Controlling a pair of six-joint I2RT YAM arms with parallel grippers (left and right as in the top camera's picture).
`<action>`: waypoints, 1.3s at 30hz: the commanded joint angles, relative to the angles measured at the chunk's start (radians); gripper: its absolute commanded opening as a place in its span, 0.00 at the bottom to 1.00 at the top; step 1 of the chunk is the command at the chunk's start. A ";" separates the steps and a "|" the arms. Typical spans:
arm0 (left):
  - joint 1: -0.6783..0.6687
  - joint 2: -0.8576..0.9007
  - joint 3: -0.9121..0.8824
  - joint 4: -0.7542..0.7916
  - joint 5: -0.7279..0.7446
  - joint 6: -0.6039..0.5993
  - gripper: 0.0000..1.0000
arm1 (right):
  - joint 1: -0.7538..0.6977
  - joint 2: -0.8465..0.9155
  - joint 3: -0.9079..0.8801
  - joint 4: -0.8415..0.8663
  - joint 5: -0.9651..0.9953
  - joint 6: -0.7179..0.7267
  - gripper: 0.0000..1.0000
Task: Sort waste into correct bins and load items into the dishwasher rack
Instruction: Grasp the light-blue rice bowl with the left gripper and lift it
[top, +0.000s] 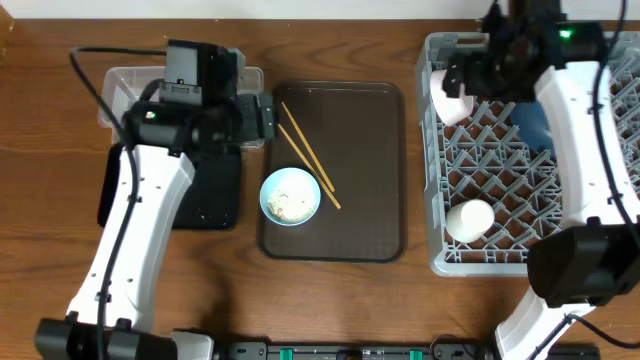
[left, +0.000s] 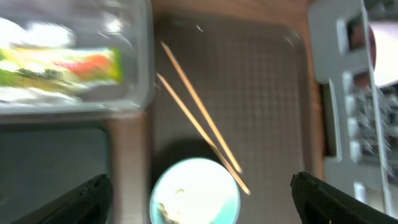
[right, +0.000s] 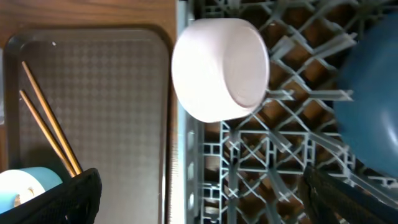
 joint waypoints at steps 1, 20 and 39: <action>-0.079 0.068 -0.006 -0.019 0.070 -0.023 0.92 | -0.008 -0.023 0.001 -0.007 -0.019 0.010 0.99; -0.367 0.389 -0.015 -0.045 -0.210 -0.316 0.54 | 0.000 -0.023 0.001 -0.045 -0.018 -0.001 0.99; -0.395 0.485 -0.015 -0.030 -0.230 -0.315 0.06 | 0.000 -0.023 0.001 -0.049 -0.018 -0.001 0.98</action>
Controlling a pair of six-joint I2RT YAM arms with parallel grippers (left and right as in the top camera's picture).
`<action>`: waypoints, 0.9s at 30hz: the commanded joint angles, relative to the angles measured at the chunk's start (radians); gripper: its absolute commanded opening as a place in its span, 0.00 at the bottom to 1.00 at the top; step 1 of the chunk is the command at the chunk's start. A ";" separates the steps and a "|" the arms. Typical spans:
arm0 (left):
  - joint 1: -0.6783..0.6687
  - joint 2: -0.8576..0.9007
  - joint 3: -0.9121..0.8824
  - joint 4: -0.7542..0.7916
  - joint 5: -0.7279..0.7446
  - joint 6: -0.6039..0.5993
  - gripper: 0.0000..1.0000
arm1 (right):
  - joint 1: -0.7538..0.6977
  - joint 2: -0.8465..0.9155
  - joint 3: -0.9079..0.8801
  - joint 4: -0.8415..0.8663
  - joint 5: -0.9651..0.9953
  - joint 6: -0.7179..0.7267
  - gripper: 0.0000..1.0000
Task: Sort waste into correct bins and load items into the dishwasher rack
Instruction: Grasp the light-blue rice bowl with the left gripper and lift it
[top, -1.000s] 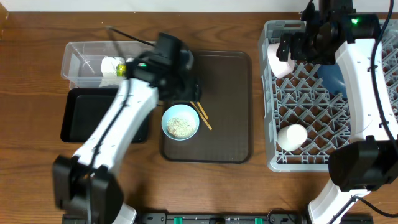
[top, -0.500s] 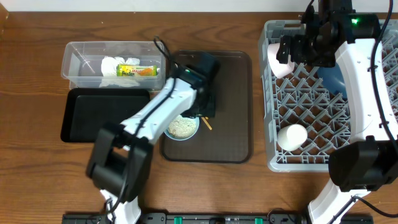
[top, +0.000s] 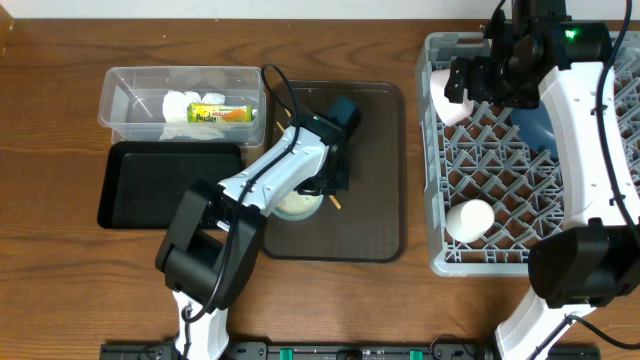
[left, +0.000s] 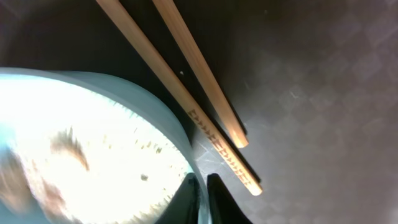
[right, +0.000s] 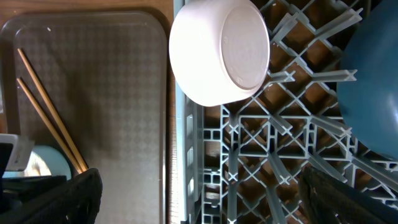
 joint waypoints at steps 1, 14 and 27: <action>0.002 0.004 -0.003 -0.002 -0.012 0.002 0.06 | 0.003 -0.021 0.001 -0.001 -0.008 0.000 0.98; 0.118 -0.330 0.090 -0.198 0.036 0.122 0.06 | 0.003 -0.021 0.001 -0.004 -0.008 -0.004 0.97; 0.688 -0.409 0.034 -0.300 0.577 0.525 0.06 | 0.003 -0.021 0.001 -0.016 -0.008 -0.004 0.95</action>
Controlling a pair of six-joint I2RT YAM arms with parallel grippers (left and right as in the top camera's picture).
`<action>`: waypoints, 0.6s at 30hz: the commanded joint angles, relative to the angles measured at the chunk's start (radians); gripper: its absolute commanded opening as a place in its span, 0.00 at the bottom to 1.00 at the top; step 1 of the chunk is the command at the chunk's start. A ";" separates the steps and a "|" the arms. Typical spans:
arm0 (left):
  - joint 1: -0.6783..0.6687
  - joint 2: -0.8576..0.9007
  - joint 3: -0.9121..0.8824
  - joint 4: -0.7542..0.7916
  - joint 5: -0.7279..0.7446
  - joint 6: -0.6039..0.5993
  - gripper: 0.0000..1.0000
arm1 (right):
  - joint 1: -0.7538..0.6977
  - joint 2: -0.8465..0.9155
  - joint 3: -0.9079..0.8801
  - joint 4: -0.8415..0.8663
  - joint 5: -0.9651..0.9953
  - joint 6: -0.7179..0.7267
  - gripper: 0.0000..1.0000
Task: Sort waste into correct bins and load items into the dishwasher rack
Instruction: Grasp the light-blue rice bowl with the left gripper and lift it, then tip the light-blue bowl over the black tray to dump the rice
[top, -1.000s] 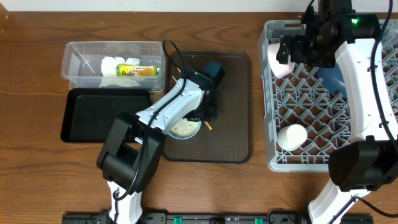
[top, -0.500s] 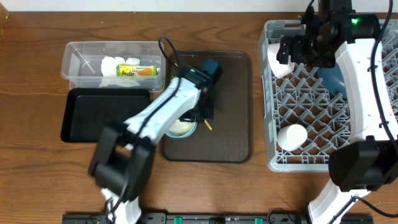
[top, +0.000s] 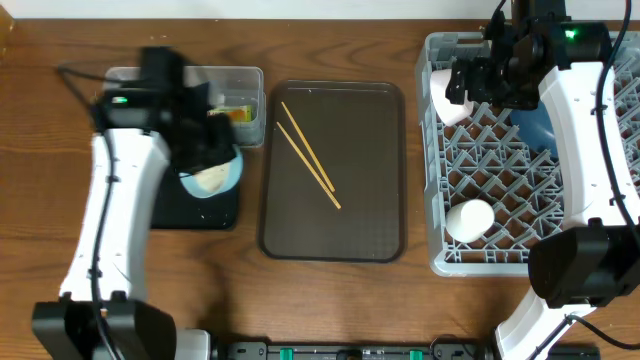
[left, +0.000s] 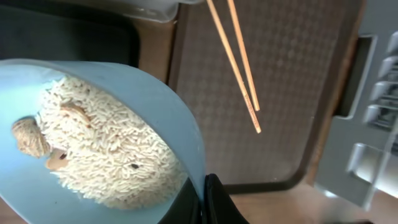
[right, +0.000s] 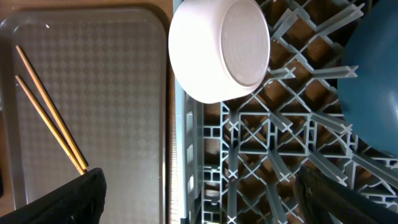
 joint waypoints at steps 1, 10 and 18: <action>0.129 0.014 -0.032 -0.006 0.266 0.195 0.06 | 0.003 -0.021 0.001 -0.005 -0.008 -0.003 0.95; 0.426 0.138 -0.092 -0.006 0.718 0.444 0.06 | 0.003 -0.021 0.001 -0.004 -0.008 -0.004 0.94; 0.536 0.344 -0.097 -0.057 0.965 0.484 0.06 | 0.003 -0.021 0.001 0.005 -0.008 -0.004 0.95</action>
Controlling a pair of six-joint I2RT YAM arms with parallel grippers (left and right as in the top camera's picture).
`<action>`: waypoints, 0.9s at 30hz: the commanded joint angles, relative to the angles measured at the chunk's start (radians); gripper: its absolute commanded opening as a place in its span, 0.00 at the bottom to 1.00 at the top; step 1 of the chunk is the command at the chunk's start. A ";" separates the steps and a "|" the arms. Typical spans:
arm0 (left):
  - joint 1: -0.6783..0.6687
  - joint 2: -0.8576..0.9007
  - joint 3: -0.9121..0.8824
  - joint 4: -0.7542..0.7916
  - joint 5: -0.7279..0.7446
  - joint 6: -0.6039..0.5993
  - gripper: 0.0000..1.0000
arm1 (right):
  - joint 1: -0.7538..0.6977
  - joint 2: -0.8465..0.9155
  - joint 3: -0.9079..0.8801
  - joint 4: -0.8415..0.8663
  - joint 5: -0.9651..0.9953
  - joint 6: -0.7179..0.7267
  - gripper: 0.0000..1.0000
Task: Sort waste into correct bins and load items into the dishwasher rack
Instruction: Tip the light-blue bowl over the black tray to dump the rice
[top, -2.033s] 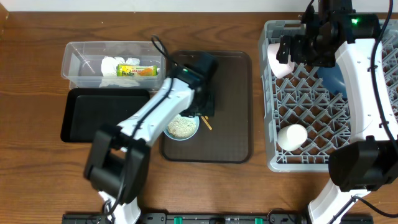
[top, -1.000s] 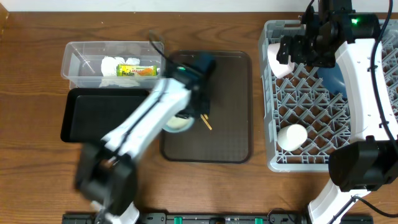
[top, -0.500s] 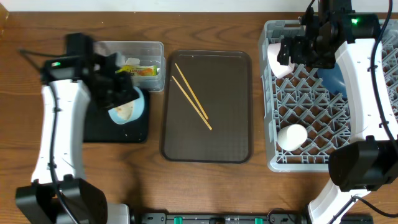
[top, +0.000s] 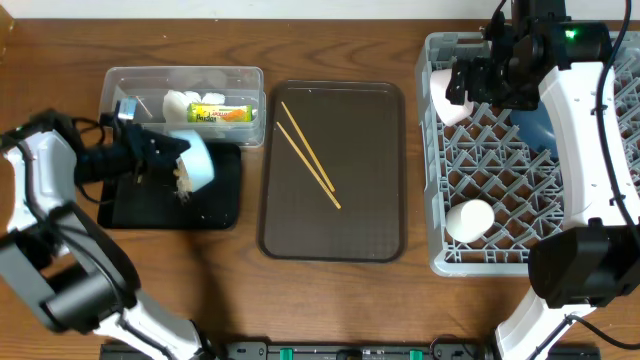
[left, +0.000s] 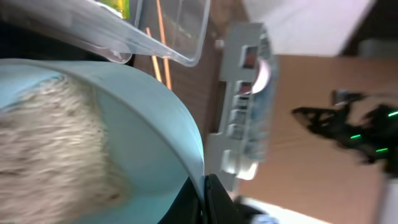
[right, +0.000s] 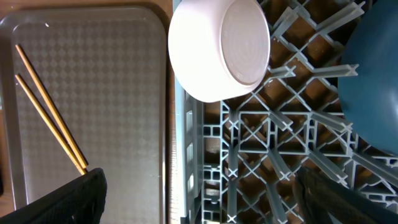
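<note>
My left gripper (top: 170, 151) is shut on the rim of a light blue bowl (top: 195, 160), which is tipped on its side over the black tray (top: 215, 205). Rice (top: 183, 181) hangs at the bowl's lower lip. In the left wrist view the bowl (left: 124, 143) with its rice (left: 50, 155) fills the frame, and my fingers (left: 214, 196) pinch its edge. Two wooden chopsticks (top: 307, 155) lie on the brown tray (top: 370, 200). My right gripper (right: 205, 205) hangs open over the grey dishwasher rack (top: 480, 160), with nothing in it.
A clear bin (top: 135, 85) holding wrappers and white scraps stands behind the black tray. In the rack sit a white cup (right: 219, 50) on its side at the left rim, a dark blue bowl (right: 373, 93), and another white cup (top: 468, 220) near the front.
My left arm has shifted to the left. The blue bowl, then held fairly level over the black tray, now lies tipped on its side with rice at its lip. The right arm has not moved.
My left gripper was open over the bins while the bowl of rice sat on the brown tray. Then it was down at the bowl's rim. Then it held the bowl over the black tray, and now the bowl is tipped there. My right gripper stayed open over the rack.
</note>
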 joint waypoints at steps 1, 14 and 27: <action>0.025 0.049 -0.003 -0.024 0.196 0.055 0.06 | 0.003 -0.021 0.001 0.006 -0.008 -0.004 0.95; 0.102 0.087 -0.003 -0.202 0.357 0.039 0.06 | 0.003 -0.021 0.001 0.010 -0.007 -0.014 0.95; 0.148 0.087 -0.003 -0.293 0.355 -0.021 0.06 | 0.003 -0.021 0.001 0.007 -0.008 -0.014 0.96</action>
